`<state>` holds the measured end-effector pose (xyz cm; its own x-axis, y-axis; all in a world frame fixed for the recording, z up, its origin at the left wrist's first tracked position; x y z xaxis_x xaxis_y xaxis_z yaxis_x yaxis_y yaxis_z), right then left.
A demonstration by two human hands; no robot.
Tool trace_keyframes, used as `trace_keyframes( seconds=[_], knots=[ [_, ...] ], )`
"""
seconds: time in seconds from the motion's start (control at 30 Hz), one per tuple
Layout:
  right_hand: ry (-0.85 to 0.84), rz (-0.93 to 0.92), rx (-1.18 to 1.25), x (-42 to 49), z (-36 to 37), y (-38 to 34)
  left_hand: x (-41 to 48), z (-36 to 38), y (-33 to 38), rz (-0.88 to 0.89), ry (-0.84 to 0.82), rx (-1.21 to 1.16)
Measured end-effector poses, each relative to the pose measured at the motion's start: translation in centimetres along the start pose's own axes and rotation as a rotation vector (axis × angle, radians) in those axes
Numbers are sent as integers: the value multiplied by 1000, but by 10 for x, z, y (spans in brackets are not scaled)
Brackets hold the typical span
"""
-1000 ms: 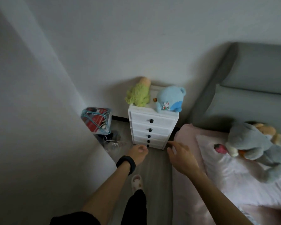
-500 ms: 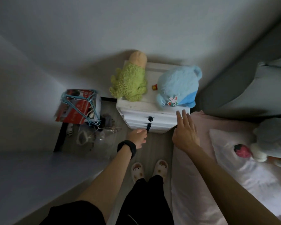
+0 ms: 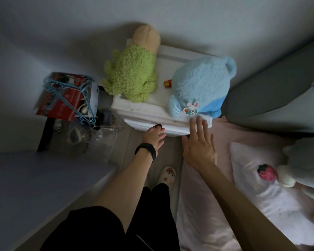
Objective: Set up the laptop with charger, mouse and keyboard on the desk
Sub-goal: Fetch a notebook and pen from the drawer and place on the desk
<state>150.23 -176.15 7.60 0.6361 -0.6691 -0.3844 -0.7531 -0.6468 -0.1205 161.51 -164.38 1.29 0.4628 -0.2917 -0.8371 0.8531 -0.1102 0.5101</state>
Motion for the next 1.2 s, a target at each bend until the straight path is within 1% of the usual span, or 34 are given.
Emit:
trace_keyframes(
  seconds=[0.1,0.23,0.43,0.63,0.8,0.87,0.9,0.97,1.03,1.07,1.1,1.13,1.17,1.2],
  knots=[
    [-57,4,32,-1,-6,-1,-7,-6,-1,-25,-38,53],
    [-160,19,87,2,-15,-1,-28,-27,-20,-53,17,123],
    [-221,23,93,1,-19,-2,-63,-48,-61,-119,106,29],
    [-226,31,67,0,-19,-4,-81,-73,-93,-188,158,-28],
    [-177,27,41,0,-13,-6,-85,-88,-98,-212,92,44],
    [-138,21,19,-1,-11,-6,-80,-91,-96,-193,161,102],
    [-122,19,6,-2,-10,-6,-78,-93,-93,-179,233,107],
    [-92,17,-26,-5,-8,-8,-78,-102,-83,-101,453,14],
    [-38,-4,-13,-13,-8,-13,-89,-114,-63,53,717,-54],
    [9,-36,16,-21,-9,-16,-100,-120,-53,151,805,-20],
    [69,-76,50,-29,-8,-19,-111,-121,-39,268,845,53],
    [120,-111,78,-35,-5,-22,-121,-119,-25,405,818,182],
    [127,-122,114,-40,0,-24,-129,-112,-11,563,735,344],
    [72,-102,166,-42,5,-27,-134,-104,0,719,624,531]
  ],
)
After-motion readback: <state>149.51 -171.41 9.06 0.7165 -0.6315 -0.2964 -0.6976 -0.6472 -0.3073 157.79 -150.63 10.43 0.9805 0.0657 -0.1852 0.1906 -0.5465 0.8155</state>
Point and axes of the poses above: each hand's wrist, its own x-axis towards the middle knuckle, its own z-axis out of the palm, y = z × x, the point moved 3 cm from there along x, towards the middle knuckle, and after that the axes turned 8 degrees about z, right-handed, at the moved point
